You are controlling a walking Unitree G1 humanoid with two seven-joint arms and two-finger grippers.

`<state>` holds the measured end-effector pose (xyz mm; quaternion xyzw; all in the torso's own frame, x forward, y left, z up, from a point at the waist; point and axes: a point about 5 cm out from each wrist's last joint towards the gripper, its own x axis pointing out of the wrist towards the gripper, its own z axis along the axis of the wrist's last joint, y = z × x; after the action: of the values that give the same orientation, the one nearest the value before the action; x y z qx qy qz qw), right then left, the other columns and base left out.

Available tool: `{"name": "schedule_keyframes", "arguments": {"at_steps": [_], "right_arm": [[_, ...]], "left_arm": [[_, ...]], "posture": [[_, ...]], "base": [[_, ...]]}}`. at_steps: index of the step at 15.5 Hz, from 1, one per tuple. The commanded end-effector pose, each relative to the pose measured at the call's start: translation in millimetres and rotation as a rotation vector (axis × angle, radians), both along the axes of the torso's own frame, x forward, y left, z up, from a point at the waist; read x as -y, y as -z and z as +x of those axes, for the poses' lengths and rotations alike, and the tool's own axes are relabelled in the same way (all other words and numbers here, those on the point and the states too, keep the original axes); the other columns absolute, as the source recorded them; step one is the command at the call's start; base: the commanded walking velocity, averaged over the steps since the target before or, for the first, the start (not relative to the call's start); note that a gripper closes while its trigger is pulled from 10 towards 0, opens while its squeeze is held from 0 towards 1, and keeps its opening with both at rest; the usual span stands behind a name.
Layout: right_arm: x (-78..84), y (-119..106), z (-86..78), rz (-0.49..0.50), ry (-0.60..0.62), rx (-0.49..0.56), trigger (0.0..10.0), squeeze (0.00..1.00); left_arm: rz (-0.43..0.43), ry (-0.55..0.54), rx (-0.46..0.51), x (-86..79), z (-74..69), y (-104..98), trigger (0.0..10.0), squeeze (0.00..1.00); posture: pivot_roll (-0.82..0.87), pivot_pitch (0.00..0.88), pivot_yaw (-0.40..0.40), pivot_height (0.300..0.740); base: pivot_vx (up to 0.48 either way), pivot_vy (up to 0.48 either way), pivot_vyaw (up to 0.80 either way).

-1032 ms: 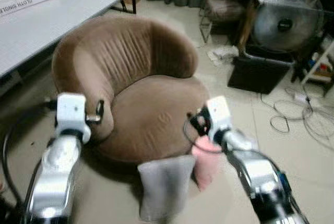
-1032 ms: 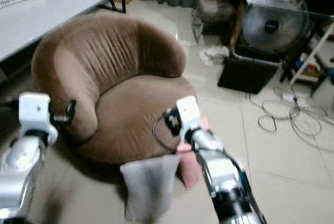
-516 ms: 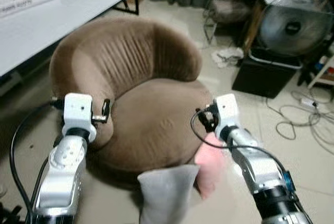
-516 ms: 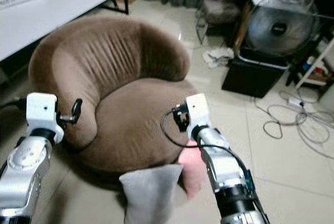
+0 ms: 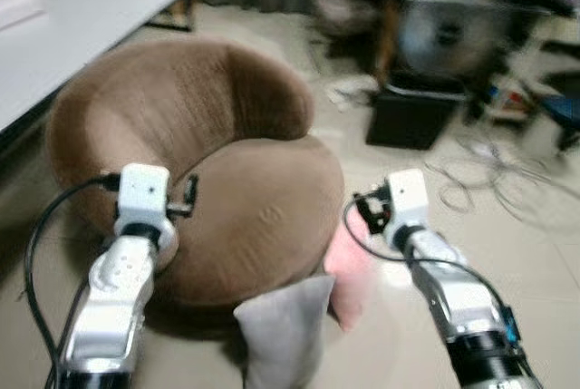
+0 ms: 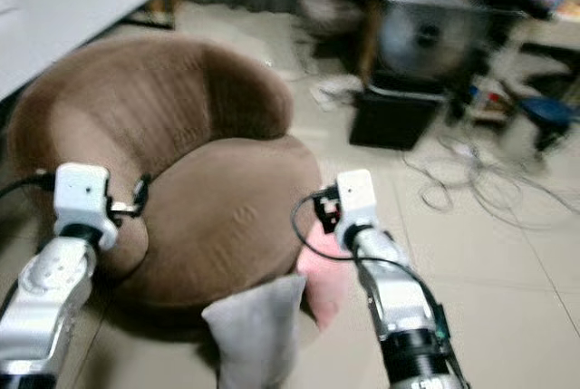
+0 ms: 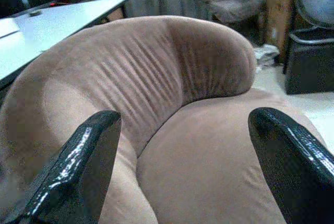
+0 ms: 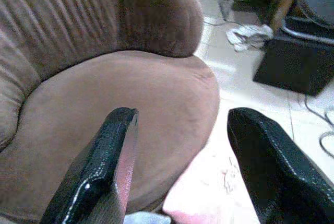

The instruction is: Move the pillow to the sofa from floor

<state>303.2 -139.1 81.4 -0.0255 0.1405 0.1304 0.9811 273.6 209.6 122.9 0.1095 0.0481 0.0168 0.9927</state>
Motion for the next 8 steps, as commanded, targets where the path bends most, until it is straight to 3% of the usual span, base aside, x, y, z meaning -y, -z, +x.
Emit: {"name": "schedule_keyframes", "arguments": {"at_steps": [1,3,4,8], "right_arm": [[8.3,-0.3,-0.9,-0.013,0.027,0.007,10.0,0.0],[8.6,1.8,-3.1,-0.01,0.034,-0.004,10.0,0.0],[7.9,2.5,-3.6,-0.017,0.034,-0.007,10.0,0.0],[8.0,3.3,-5.2,-0.018,0.042,-0.011,10.0,0.0]], "left_arm": [[0.01,0.03,0.008,5.8,3.2,-2.1,10.0,0.0],[0.01,0.045,0.004,6.3,3.7,-1.3,10.0,0.0],[0.016,0.058,0.014,7.2,4.0,-2.4,10.0,0.0],[0.034,0.082,0.015,9.6,2.8,-2.2,10.0,0.0]], "posture": [[0.04,0.0,-0.011,0.74],[0.04,0.0,-0.007,0.74],[0.04,0.0,-0.003,0.74],[0.03,0.0,0.003,0.74]], "base": [[0.0,0.371,0.0],[0.0,0.373,0.0],[0.0,0.0,0.0],[0.0,-0.445,0.0]]}}
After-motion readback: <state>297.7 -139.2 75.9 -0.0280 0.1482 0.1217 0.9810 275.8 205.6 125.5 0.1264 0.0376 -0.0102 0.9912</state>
